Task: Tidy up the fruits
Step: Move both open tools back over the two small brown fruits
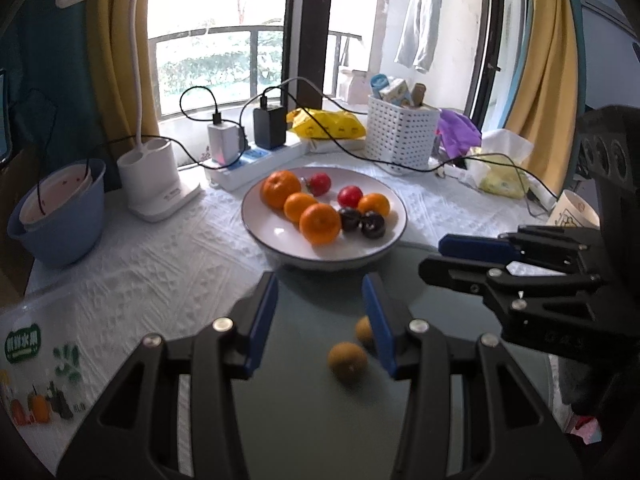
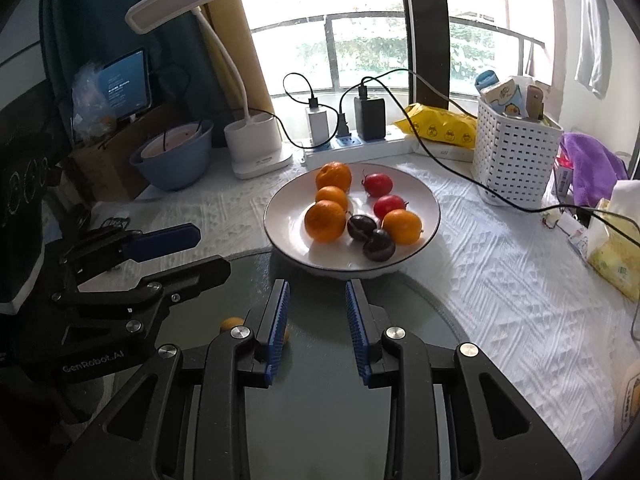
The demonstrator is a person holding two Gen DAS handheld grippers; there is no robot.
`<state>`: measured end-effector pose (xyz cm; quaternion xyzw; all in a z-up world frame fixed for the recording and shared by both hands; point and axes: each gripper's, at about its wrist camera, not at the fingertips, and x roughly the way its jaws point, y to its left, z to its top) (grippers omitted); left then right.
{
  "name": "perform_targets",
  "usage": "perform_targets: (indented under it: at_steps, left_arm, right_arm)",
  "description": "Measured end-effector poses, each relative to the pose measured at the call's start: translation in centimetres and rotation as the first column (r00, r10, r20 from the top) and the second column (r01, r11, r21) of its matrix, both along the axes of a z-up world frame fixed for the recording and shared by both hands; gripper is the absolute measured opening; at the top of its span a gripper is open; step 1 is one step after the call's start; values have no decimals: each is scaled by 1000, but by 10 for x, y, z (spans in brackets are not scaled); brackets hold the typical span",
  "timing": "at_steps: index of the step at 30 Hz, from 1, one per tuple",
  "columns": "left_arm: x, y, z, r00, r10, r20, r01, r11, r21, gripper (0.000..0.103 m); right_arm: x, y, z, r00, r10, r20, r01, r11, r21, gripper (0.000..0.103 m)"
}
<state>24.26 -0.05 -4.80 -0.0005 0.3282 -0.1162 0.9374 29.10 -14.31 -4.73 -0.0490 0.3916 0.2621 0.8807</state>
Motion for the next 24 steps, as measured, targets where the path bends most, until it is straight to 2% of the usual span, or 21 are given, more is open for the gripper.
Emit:
perform_targets:
  at_steps: [11,22,24]
  left_arm:
    - [-21,-7,-17,999,2,-42,-2,1000,13,46]
    - [-18,-28,-44,987,5,-161,-1,1000,24,46]
    - [-17,-33,-47,985,11,-173,-3,999,46,46]
  right_arm:
    - [-20,-4,-14,1000,3,-24,-3,1000,13,31]
    - [-25,-29,-29,998,-30,-57,32,999,38,31]
    - [-24,-34,-30,998,-38,-58,41,998,42,31]
